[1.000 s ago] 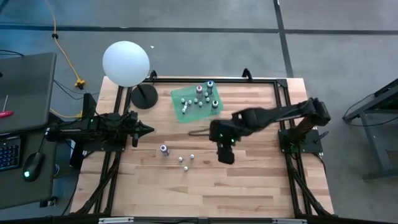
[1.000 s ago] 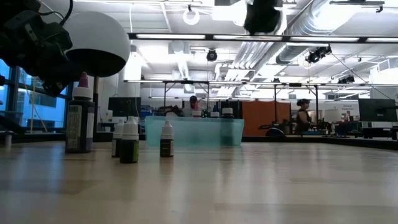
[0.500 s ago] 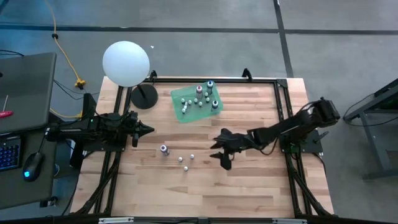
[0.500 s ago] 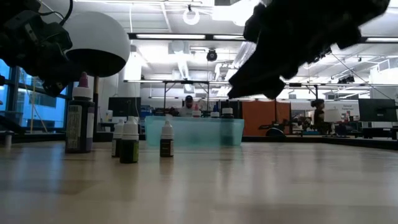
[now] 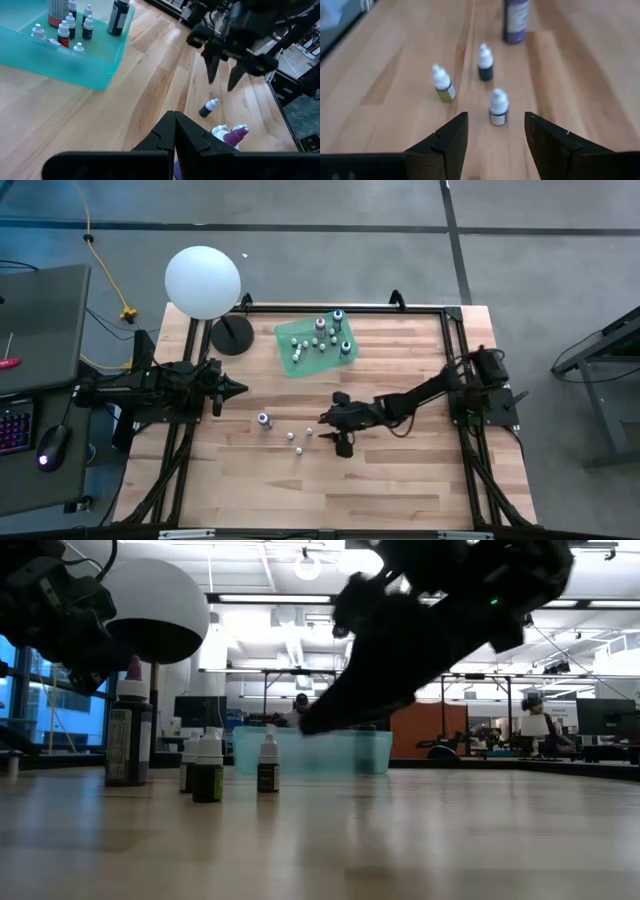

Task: Pick & Place food coloring
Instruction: Put the small black dye bottle in the green bin

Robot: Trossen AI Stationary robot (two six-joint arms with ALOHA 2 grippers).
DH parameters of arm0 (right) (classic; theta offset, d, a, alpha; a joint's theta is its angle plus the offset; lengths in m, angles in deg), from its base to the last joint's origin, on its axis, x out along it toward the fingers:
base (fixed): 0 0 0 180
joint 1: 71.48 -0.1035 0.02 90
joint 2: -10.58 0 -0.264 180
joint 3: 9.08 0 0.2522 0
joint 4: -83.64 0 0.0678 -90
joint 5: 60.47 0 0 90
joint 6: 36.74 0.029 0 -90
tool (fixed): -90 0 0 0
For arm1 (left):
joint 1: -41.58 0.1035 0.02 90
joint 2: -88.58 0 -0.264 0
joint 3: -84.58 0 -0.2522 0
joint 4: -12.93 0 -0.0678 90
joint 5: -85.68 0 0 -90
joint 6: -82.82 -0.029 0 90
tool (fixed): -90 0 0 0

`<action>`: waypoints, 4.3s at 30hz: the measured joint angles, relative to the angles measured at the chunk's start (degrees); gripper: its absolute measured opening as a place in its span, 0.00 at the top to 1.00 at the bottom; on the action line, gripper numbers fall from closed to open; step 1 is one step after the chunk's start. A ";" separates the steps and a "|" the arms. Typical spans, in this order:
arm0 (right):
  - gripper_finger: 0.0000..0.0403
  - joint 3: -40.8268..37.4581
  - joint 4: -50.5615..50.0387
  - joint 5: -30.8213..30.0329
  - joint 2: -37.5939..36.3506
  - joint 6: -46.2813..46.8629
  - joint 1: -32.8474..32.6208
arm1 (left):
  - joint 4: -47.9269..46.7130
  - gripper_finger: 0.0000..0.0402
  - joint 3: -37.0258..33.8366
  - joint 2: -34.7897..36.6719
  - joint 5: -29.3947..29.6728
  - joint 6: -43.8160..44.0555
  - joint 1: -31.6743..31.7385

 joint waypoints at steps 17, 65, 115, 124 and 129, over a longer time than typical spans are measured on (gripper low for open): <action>0.54 11.34 -13.11 1.64 8.09 -2.64 0.84 | 0.00 1.00 0.00 -0.01 0.00 0.00 -0.02; 0.57 67.61 -83.60 11.36 28.14 -17.33 4.55 | 0.00 1.00 0.00 -0.01 0.00 0.00 -0.01; 0.71 62.64 -79.09 10.67 28.49 -16.89 3.54 | 0.00 1.00 0.00 -0.01 0.01 0.00 -0.02; 0.71 62.21 -79.18 10.41 28.46 -16.72 3.56 | 0.00 1.00 0.00 -0.01 0.01 0.00 -0.02; 0.71 63.23 -78.71 10.41 28.46 -16.72 3.54 | 0.00 1.00 0.00 0.00 0.01 0.00 -0.01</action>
